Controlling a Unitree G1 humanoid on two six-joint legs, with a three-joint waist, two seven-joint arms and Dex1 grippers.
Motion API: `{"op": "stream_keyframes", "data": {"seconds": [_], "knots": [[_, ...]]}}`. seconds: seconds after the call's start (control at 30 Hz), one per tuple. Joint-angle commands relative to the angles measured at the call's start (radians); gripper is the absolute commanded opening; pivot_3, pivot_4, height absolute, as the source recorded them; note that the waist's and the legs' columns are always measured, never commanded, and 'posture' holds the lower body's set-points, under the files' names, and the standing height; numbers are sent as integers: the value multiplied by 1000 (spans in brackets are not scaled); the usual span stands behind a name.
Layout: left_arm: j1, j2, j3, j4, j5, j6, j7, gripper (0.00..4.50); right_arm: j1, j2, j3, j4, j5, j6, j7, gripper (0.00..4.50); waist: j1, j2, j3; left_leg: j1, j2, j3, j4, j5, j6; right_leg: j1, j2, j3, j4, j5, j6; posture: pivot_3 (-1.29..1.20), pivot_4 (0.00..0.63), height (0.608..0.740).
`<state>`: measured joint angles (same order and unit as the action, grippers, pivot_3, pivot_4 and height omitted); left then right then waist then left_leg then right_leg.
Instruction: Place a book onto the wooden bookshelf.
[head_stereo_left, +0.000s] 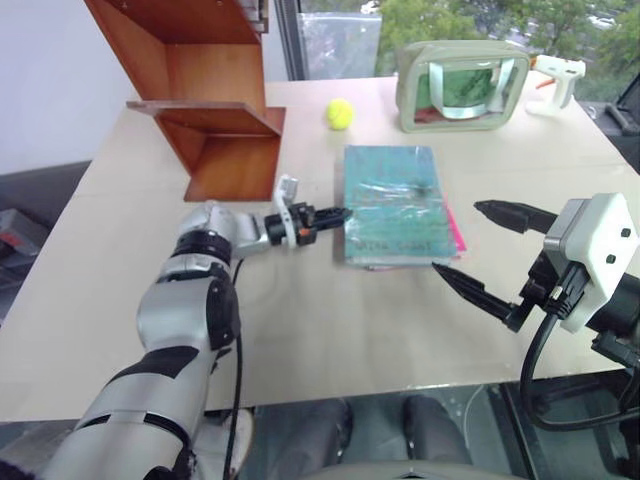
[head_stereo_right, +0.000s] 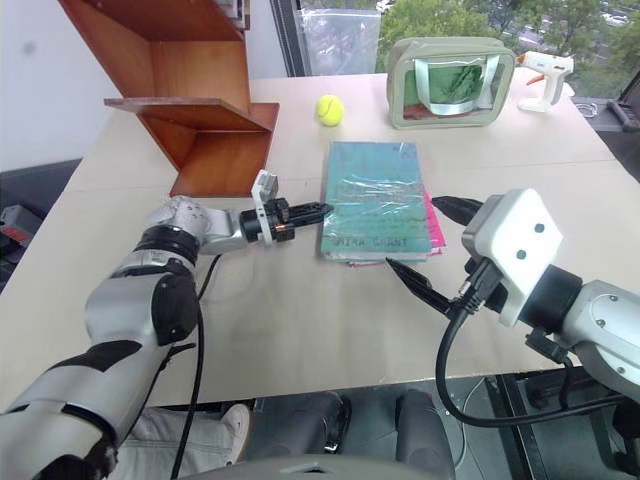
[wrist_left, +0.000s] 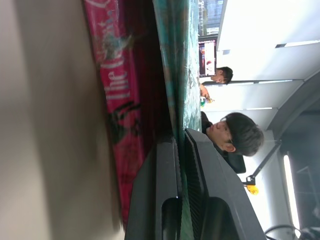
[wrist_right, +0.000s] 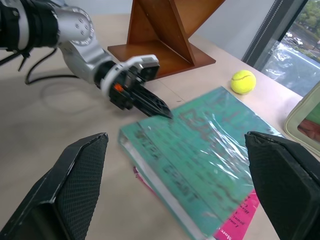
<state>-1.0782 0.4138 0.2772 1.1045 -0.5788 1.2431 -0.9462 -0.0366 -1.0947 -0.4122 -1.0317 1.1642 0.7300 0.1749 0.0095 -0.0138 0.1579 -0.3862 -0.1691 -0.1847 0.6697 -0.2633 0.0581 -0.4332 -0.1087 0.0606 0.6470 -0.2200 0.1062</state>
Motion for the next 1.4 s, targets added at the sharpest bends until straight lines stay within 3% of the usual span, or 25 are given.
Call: {"op": "stream_keyframes", "data": {"seconds": [0.03, 0.07, 0.17, 0.23, 0.3, 0.73, 0.8, 0.87, 0.97, 1.1, 1.23, 1.33, 1.4], "knots": [[83, 17, 25, -154, -30, 75, 28, 22, -3, -9, -13, -16, -12, -40, -13, 4500, 0, 0, 0, 0, 0, 0, 0, 0, 0, 0, 0, 0, 0, 0, 0, 0, 150, 740], [105, 12, 37, -185, -37, 78, 48, 22, -5, -7, -5, -16, -19, -41, -14, 4500, 1, 0, 0, 0, 0, 0, 0, 0, 0, 0, 0, 0, 0, 0, 0, 0, 150, 740], [148, -5, 47, -264, -63, 133, 66, 946, -13, -3, 12, -16, -31, -43, -13, 4500, 4, 0, 0, 0, 0, 0, 0, 0, 0, 0, 0, 0, 0, 0, 0, 0, 150, 740], [135, -22, 71, -229, -57, 110, 105, 1942, -20, 0, 19, -16, -35, -40, -11, 4500, 8, -1, 0, 0, 0, 0, 1, 0, 0, 1, 0, 0, 0, 0, 0, 0, 150, 740], [106, -34, 73, -179, -46, 78, 106, 2510, -28, 2, 22, -14, -36, -36, -11, 4500, 8, -1, 0, 0, 0, 0, 1, 0, 0, 1, 0, -1, 0, 0, 0, 0, 150, 740], [-22, -123, 26, 49, 32, -59, -12, 2510, 4, -81, -23, -16, 80, -68, -11, 4500, 5, -1, 0, 0, 0, 0, 0, 0, 0, 1, 0, -1, -1, 0, 0, 0, 150, 740], [-24, -122, 25, 61, 41, -65, -22, 2281, 26, -97, -37, -16, 85, -80, -6, 4500, 5, -1, -1, 0, 0, 0, 0, 0, 0, 1, 0, -1, -1, 0, 0, 0, 150, 740], [-26, -120, 23, 66, 48, -63, -36, 1646, 51, -108, -51, -16, 82, -93, -1, 4500, 5, -1, -1, 0, 0, 0, 0, 0, 0, 1, 0, -1, -1, 0, 0, 0, 150, 740], [-29, -106, 32, 63, 45, -39, -57, 238, 87, -115, -69, -16, 71, -112, 5, 4500, 5, -1, -1, 0, 0, -1, 0, 0, 0, 1, 0, -1, -1, 0, 0, 0, 150, 740], [-34, -54, 51, 34, 18, 35, -103, 68, 121, -104, -84, -16, 45, -124, 17, 4500, -1, -2, -1, 0, 0, 0, 0, 0, 0, 1, 0, -1, -1, 0, 0, 0, 150, 740], [-40, -8, 48, -52, -16, 113, -149, 68, 133, -84, -82, -16, 9, -130, 30, 4500, 2, -2, 0, 0, 0, -1, 0, 0, 0, 0, 0, -1, -1, 0, 0, 0, 150, 740], [-19, 17, 24, -262, -64, 152, -169, 68, 132, -57, -86, -15, -6, -132, 39, 4500, 4, -3, 0, -1, 0, -1, 1, 0, 0, 0, 0, -1, -1, 0, 0, 0, 150, 740], [2, 12, 22, -506, -100, 112, -144, 68, 128, -39, -87, -11, -21, -133, 55, 4500, 5, -3, 0, -1, 0, -1, 1, 0, 0, 1, 0, -1, -1, 0, 0, 0, 150, 740]]}}
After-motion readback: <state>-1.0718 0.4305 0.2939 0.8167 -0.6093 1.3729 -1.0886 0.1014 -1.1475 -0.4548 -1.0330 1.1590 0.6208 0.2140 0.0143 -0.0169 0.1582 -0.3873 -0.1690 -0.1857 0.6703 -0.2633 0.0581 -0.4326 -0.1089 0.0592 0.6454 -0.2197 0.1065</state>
